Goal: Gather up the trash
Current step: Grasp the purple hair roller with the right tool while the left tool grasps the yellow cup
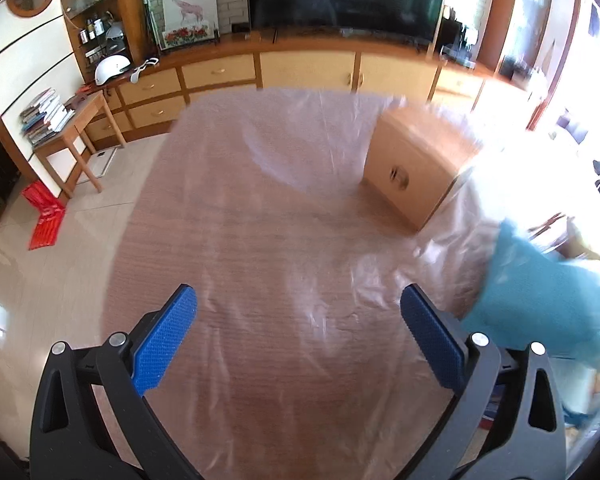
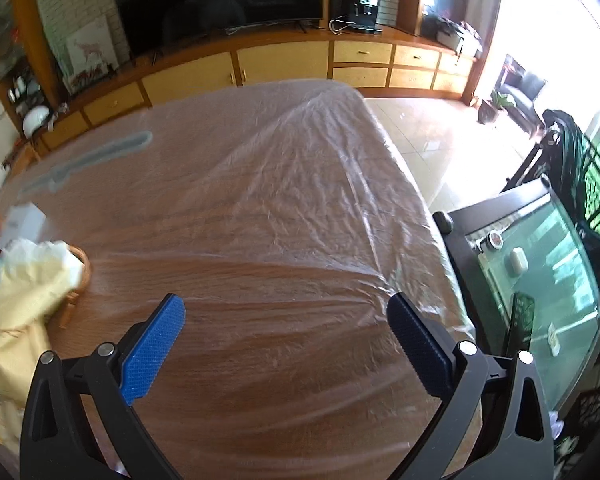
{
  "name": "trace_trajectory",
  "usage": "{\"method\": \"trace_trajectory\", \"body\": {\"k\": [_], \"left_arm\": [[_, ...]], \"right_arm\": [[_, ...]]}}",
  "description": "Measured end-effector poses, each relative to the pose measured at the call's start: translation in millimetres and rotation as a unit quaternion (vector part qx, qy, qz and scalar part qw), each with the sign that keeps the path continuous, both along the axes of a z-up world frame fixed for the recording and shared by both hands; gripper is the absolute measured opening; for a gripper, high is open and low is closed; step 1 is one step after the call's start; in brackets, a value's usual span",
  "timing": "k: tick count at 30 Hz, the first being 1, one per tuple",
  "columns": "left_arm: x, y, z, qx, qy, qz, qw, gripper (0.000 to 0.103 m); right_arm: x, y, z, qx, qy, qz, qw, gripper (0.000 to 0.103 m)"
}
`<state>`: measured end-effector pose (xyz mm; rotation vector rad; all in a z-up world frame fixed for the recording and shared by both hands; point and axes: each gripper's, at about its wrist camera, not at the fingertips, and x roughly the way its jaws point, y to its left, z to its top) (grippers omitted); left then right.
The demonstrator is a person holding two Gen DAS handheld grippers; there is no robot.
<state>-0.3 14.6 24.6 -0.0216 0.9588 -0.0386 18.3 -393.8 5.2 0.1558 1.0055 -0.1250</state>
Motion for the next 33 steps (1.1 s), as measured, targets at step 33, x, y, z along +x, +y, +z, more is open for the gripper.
{"method": "trace_trajectory", "body": {"k": [33], "left_arm": [[-142, -126, -3, 0.029, 0.008, -0.221, 0.9748, 0.066]], "right_arm": [[-109, 121, -4, 0.054, 0.049, 0.035, 0.997, 0.071]]}}
